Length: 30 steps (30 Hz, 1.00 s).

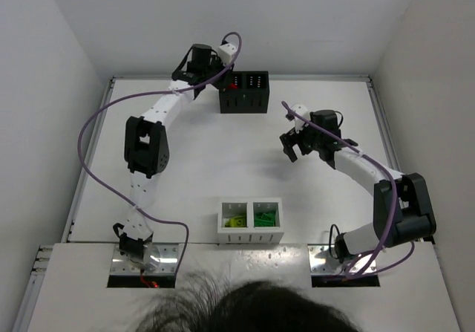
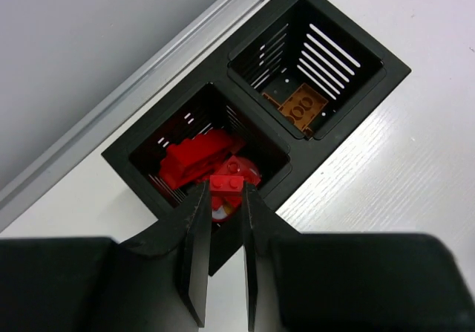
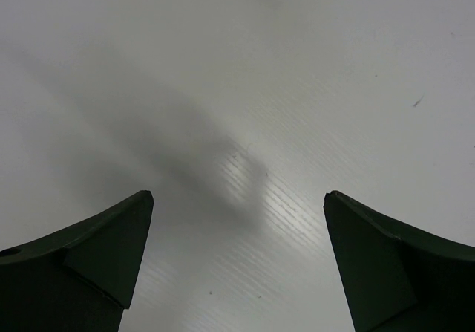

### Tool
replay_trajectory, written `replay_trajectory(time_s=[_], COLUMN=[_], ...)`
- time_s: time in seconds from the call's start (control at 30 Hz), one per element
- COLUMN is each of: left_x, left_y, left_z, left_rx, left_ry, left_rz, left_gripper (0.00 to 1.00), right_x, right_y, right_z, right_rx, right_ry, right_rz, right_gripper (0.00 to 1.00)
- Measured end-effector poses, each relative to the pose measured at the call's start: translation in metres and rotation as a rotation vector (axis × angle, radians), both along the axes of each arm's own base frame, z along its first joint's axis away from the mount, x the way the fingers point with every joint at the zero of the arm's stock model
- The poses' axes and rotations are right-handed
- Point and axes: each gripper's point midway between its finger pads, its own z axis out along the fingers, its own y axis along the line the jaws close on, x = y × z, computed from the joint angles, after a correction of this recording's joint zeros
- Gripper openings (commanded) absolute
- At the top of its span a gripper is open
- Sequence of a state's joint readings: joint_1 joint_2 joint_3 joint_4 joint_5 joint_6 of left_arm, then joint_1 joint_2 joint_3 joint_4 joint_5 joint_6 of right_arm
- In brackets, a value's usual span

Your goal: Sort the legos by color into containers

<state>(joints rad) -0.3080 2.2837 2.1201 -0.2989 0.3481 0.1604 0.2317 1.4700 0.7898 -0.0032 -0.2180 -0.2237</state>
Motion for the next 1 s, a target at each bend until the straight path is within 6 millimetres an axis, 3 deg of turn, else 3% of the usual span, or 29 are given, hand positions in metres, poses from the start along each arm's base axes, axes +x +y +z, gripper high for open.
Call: replay_trajectory(time_s=[0.13, 0.47, 0.7, 1.0], left_x=[0.005, 0.013, 0.02, 0.021], left_y=[-0.005, -0.01, -0.012, -0.013], left_z=[-0.004, -0.029, -0.038, -0.038], left_rx=[-0.002, 0.012, 0.017, 0.025], left_ry=[-0.018, -0.016, -0.036, -0.049], left_rz=[-0.025, -0.059, -0.064, -0.074], left_gripper=[0.0, 0.0, 0.03, 0.12], right_x=[-0.003, -0.034, -0.027, -0.031], right_y=[-0.001, 0.014, 0.017, 0.013], right_z=[0.005, 0.002, 0.013, 0.004], right_rx=[-0.002, -0.002, -0.009, -0.021], right_ry=[-0.012, 0.068, 0.079, 0.132], right_rz=[0.037, 0.281, 0.387, 0.447], right_gripper=[0.98, 0.98, 1.0, 1.0])
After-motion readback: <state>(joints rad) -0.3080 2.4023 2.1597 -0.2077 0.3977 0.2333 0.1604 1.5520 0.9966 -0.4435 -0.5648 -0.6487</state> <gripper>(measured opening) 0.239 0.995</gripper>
